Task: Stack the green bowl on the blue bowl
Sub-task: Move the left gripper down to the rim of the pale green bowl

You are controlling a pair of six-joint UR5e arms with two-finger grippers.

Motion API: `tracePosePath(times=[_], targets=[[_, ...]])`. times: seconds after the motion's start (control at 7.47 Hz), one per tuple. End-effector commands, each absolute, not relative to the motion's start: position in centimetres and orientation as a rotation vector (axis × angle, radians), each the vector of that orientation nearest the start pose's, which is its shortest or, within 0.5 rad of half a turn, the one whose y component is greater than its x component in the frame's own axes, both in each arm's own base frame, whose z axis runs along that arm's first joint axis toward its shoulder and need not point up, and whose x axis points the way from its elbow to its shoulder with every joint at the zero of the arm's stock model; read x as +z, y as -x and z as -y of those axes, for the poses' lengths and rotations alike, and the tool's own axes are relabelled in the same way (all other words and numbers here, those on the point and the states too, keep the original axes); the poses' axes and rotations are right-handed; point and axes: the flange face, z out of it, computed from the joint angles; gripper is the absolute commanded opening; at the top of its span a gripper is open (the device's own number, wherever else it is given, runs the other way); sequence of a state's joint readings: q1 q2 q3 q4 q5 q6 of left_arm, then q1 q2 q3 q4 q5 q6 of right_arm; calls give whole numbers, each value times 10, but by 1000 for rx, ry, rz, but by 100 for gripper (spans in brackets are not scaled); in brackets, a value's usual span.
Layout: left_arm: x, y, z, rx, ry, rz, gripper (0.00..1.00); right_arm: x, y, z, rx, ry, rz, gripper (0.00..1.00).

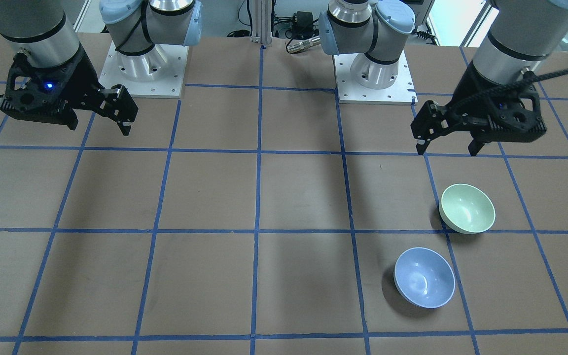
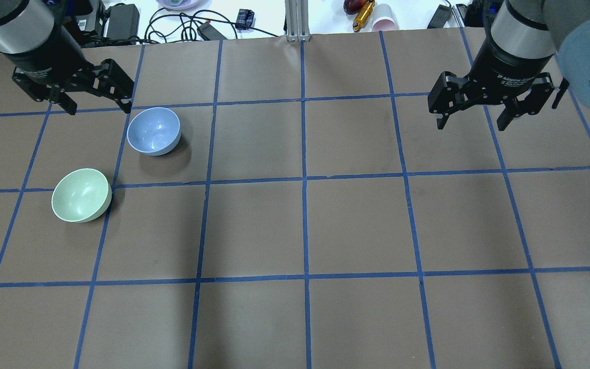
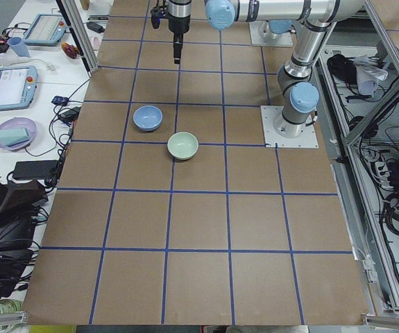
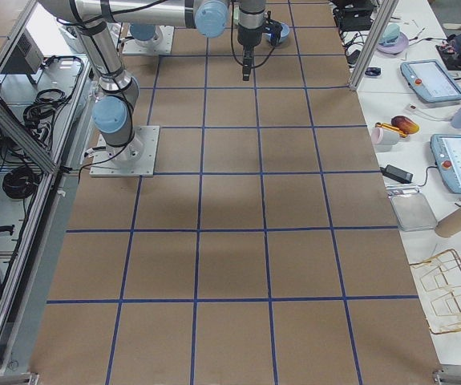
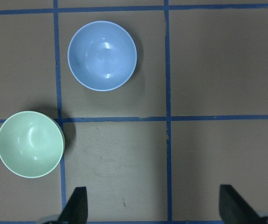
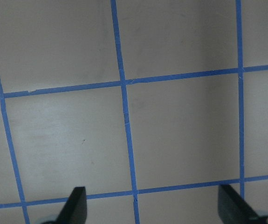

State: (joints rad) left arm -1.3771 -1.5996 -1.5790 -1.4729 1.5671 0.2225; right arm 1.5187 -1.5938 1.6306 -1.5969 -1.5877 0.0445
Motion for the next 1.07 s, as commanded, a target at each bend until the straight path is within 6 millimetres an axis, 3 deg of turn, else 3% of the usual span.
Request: tracePosePath(times=[0.0,0.4,0.8,0.94], targets=[[437,-36,533,-42,-117,-3165,100,472,-106,487,17,-152,-3155,100],[366,-107,531,-64,-130,-3255,100,472,-106,487,17,-152,-3155,100],[296,-177,525,-22,9,-3263,100,472,-106,487,17,-152,-3155,100],[276,-190,529,-6,32,-3259,100,472,-106,487,17,-152,-3155,100]])
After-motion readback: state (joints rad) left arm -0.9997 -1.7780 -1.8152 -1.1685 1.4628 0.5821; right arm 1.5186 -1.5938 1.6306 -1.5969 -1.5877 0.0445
